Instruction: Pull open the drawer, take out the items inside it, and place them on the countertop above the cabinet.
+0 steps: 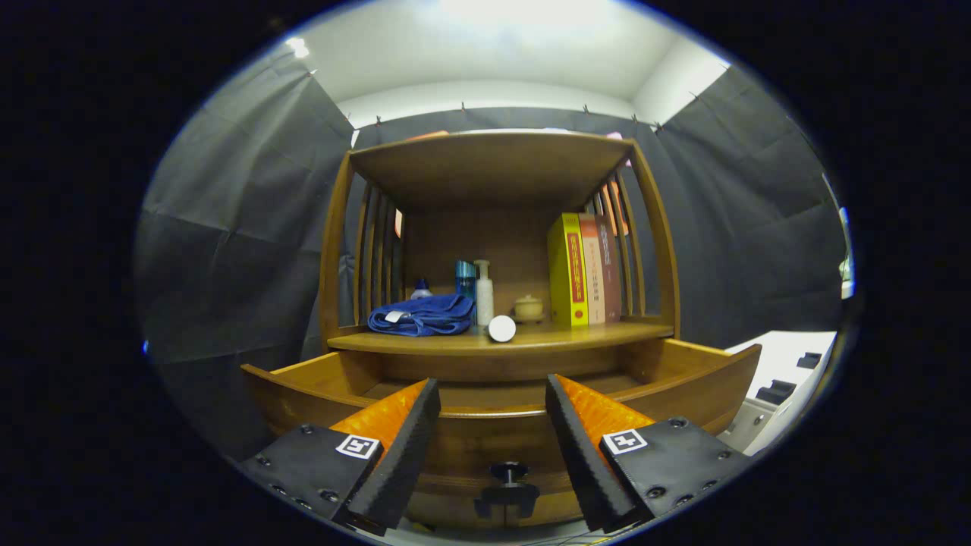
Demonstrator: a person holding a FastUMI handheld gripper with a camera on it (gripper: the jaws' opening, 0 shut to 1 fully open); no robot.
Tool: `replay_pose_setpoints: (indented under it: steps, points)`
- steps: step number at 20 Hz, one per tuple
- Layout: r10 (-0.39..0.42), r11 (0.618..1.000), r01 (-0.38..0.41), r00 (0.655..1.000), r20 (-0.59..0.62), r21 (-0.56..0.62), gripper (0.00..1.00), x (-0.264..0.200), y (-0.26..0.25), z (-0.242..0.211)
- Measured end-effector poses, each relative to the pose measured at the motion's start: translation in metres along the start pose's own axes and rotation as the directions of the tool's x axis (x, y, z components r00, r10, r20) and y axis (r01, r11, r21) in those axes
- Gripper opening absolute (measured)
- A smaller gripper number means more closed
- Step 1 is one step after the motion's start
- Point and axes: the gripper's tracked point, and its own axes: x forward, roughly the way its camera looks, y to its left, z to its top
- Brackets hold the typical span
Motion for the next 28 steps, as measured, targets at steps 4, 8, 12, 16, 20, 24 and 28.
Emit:
replay_pose_setpoints:
  steps: [4, 8, 12, 16, 20, 24, 28]
  points:
    - [-0.017, 0.999, 0.018, 1.000, -0.013, 0.027, 0.94, -0.018, 0.003, -0.011]
    - [-0.006, 1.000, 0.007, 0.997, -0.075, 0.008, 0.96, -0.023, 0.001, -0.035]
    - [-0.001, 1.000, 0.003, 0.986, -0.164, 0.013, 0.96, -0.016, 0.002, -0.067]
    - [-0.019, 1.000, 0.023, 0.983, -0.183, 0.018, 0.95, -0.013, -0.001, -0.075]
    - [-0.026, 1.000, 0.029, 0.977, -0.210, 0.010, 0.96, -0.008, 0.000, -0.075]
    - [-0.026, 1.000, 0.028, 0.974, -0.225, 0.008, 0.96, 0.015, -0.001, -0.070]
    - [-0.027, 1.000, 0.030, 0.968, -0.251, 0.008, 0.96, 0.042, 0.000, -0.073]
